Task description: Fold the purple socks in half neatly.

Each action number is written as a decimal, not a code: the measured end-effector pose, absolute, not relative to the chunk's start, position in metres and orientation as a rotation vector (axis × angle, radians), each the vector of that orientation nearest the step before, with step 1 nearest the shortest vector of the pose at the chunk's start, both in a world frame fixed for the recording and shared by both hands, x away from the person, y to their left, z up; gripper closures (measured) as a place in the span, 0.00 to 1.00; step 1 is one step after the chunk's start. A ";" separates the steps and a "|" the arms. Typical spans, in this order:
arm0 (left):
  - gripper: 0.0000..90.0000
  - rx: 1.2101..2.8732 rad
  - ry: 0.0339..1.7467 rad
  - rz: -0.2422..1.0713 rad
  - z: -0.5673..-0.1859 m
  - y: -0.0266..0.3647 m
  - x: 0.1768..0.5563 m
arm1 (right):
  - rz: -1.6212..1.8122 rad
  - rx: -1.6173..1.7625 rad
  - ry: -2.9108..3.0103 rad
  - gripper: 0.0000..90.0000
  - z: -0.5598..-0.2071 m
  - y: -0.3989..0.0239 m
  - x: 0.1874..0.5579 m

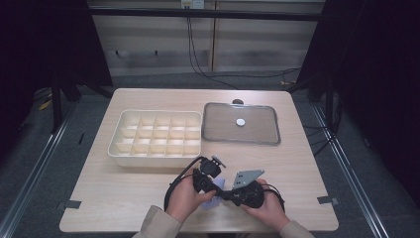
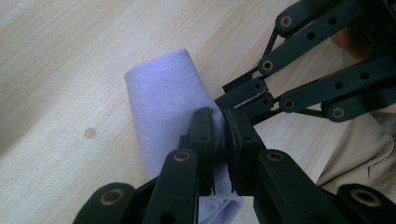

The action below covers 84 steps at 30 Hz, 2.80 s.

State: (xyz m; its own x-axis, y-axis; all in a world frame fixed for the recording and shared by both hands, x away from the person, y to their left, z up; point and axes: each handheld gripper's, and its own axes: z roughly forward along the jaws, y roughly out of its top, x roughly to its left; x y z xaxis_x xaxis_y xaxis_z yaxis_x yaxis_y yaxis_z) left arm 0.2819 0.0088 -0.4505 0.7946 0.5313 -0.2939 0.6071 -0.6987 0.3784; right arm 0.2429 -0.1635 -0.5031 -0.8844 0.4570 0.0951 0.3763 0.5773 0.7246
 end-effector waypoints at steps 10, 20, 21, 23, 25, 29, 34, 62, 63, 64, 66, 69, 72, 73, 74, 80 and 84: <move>0.91 2.511 0.849 -0.219 -0.455 0.009 0.281 | 1.177 0.743 2.680 0.97 -0.502 -0.169 0.245; 0.92 2.512 0.824 -0.176 -0.459 0.007 0.276 | 1.167 0.786 2.659 0.97 -0.502 -0.178 0.248; 0.92 2.511 0.820 -0.165 -0.459 0.007 0.275 | 1.165 0.788 2.658 0.97 -0.502 -0.178 0.248; 0.93 2.509 0.817 -0.162 -0.460 0.007 0.274 | 1.164 0.791 2.658 0.97 -0.502 -0.178 0.249; 0.93 2.506 0.814 -0.162 -0.461 0.008 0.274 | 1.157 0.798 2.653 0.97 -0.502 -0.178 0.249; 0.94 2.513 0.794 -0.139 -0.461 0.007 0.272 | 1.167 0.812 2.646 0.97 -0.500 -0.179 0.250; 0.94 2.503 0.798 -0.144 -0.461 0.008 0.271 | 1.232 0.857 2.609 0.99 -0.492 -0.184 0.253; 0.94 2.490 0.763 -0.124 -0.462 0.010 0.268 | 1.242 0.832 2.590 1.00 -0.484 -0.161 0.264; 0.94 2.489 0.765 -0.125 -0.462 0.010 0.268 | 1.232 0.825 2.593 1.00 -0.486 -0.160 0.265; 0.94 2.489 0.764 -0.127 -0.462 0.010 0.268 | 1.242 0.832 2.598 1.00 -0.488 -0.160 0.265; 0.94 2.489 0.763 -0.131 -0.462 0.011 0.268 | 1.248 0.841 2.607 1.00 -0.490 -0.160 0.266; 0.93 2.489 0.766 -0.134 -0.461 0.011 0.267 | 1.242 0.837 2.615 1.00 -0.492 -0.160 0.267; 0.92 2.483 0.773 -0.149 -0.461 0.011 0.267 | 1.241 0.830 2.627 1.00 -0.493 -0.159 0.266; 0.91 2.475 0.785 -0.161 -0.461 0.012 0.267 | 1.237 0.828 2.633 1.00 -0.494 -0.159 0.266; 0.91 2.472 0.789 -0.171 -0.460 0.012 0.267 | 1.243 0.838 2.633 1.00 -0.494 -0.159 0.266; 0.86 2.469 0.801 -0.208 -0.455 0.016 0.269 | 1.228 0.822 2.652 1.00 -0.495 -0.157 0.266; 0.83 2.459 0.823 -0.195 -0.449 0.023 0.272 | 1.138 0.795 2.685 1.00 -0.499 -0.154 0.265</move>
State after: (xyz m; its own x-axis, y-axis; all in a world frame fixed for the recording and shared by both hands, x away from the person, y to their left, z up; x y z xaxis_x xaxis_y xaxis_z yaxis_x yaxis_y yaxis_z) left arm 0.2722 0.0234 -0.4488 0.8034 0.5174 -0.2947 0.5946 -0.6712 0.4426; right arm 0.2649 -0.1545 -0.4992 -0.8550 0.5104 0.0922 0.4213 0.5798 0.6974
